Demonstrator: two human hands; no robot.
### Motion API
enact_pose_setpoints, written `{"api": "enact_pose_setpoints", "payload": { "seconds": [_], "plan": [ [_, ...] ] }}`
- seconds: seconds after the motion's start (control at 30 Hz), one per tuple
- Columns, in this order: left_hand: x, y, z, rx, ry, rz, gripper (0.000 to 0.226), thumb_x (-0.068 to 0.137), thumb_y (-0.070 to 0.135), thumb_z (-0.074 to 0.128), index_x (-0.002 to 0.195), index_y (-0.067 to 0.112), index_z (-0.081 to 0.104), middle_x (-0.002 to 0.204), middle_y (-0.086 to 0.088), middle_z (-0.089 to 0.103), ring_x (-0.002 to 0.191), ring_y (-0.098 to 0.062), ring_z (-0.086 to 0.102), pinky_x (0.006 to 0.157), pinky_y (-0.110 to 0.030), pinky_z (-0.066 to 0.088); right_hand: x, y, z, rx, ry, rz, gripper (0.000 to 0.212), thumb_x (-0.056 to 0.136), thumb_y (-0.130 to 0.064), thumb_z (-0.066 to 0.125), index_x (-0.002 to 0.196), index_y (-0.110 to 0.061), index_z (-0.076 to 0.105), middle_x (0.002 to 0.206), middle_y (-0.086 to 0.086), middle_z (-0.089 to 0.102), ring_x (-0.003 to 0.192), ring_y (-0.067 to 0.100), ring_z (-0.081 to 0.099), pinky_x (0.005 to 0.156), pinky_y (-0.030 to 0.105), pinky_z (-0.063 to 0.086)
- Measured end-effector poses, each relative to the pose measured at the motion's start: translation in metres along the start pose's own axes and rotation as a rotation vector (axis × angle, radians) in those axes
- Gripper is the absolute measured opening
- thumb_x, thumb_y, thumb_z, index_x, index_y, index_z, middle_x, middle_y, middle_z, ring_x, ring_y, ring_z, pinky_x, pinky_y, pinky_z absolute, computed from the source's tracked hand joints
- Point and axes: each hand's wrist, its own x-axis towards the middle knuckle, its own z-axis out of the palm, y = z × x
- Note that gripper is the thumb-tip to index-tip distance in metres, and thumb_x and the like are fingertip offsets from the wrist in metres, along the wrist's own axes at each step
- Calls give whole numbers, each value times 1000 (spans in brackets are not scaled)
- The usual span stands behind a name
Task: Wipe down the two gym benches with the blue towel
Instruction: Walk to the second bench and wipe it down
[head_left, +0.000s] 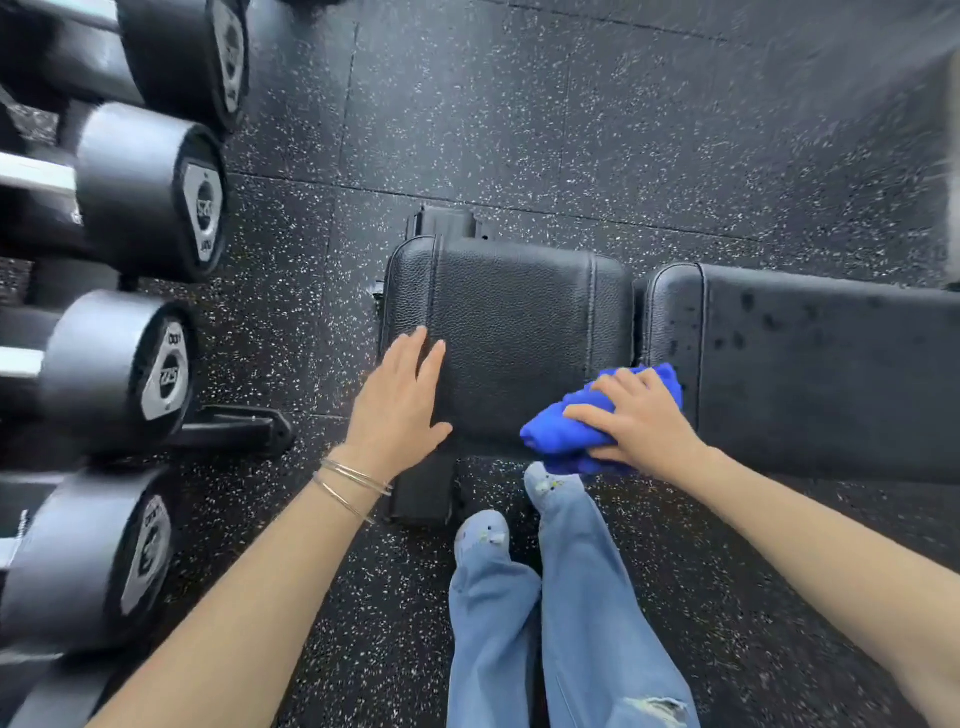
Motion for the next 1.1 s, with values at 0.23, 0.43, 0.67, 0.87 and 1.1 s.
{"api": "enact_pose_setpoints", "payload": {
  "seconds": [0.23, 0.43, 0.67, 0.87, 1.1],
  "plan": [
    [20, 16, 3, 76, 45, 27, 95, 82, 44, 65, 149, 8, 7, 158, -14, 2, 146, -29, 2, 120, -38, 11, 98, 0, -15, 209, 26, 1264, 39, 86, -45, 54, 122, -29, 54, 119, 11, 48, 107, 32, 44, 83, 43, 35],
    [41, 34, 3, 95, 43, 29, 98, 78, 45, 69, 148, 6, 12, 157, -17, 7, 145, -32, 5, 119, -43, 14, 143, 35, -17, 90, -24, 896, 39, 85, -46, 58, 121, -31, 54, 123, 9, 46, 111, 30, 42, 86, 43, 33],
    [65, 66, 1, 125, 32, 54, 98, 80, 50, 64, 149, 11, 6, 158, -12, 2, 146, -28, 0, 120, -43, 9, 149, 110, -20, 257, -207, 877, 40, 89, -47, 52, 126, -30, 51, 126, 11, 46, 119, 32, 42, 96, 50, 33],
    [73, 87, -2, 115, 5, 39, 100, 77, 48, 69, 150, 12, 10, 158, -12, 4, 146, -27, 1, 118, -42, 7, 44, 43, -9, 166, 25, 688, 41, 65, -49, 51, 95, -26, 67, 80, 8, 56, 69, 28, 54, 64, 35, 30],
    [75, 109, -5, 188, -39, 85, 101, 78, 50, 67, 150, 12, 6, 159, -10, 3, 146, -26, 0, 118, -42, 7, -51, 4, 11, 66, 82, 96, 40, 64, -52, 68, 93, -27, 58, 80, 7, 60, 66, 24, 48, 64, 35, 27]
  ]
}}
